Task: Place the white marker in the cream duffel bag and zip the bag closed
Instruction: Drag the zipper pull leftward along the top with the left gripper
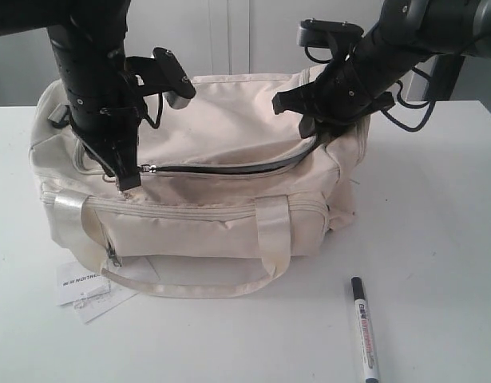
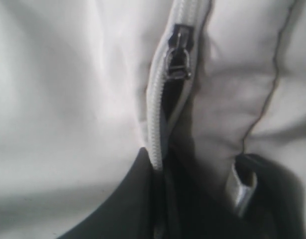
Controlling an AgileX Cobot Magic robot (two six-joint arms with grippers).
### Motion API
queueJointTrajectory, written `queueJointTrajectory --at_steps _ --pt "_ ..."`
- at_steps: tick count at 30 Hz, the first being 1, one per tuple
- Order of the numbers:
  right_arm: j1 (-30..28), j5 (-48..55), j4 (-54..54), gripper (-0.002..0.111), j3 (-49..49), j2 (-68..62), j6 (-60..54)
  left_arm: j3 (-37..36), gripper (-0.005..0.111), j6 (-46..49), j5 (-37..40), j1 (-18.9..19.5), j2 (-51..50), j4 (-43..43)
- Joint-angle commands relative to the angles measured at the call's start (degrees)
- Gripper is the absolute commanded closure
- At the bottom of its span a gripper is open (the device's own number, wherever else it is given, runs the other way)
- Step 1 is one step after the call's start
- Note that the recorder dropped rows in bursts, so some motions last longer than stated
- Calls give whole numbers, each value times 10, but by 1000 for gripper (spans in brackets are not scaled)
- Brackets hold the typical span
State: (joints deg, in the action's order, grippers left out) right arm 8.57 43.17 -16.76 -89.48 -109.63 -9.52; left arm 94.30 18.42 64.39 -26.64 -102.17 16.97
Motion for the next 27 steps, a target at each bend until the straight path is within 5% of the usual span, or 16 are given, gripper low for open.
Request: queueJointTrajectory --at_steps 1,10,27 --pt "-6 -13 32 108 -1 9 -8 -26 107 7 56 8 8 13" --pt "-6 -13 36 108 -1 9 -8 -31 107 8 56 16 14 18" --pt "-6 -10 37 108 -1 9 -8 -39 107 11 56 94 41 -3"
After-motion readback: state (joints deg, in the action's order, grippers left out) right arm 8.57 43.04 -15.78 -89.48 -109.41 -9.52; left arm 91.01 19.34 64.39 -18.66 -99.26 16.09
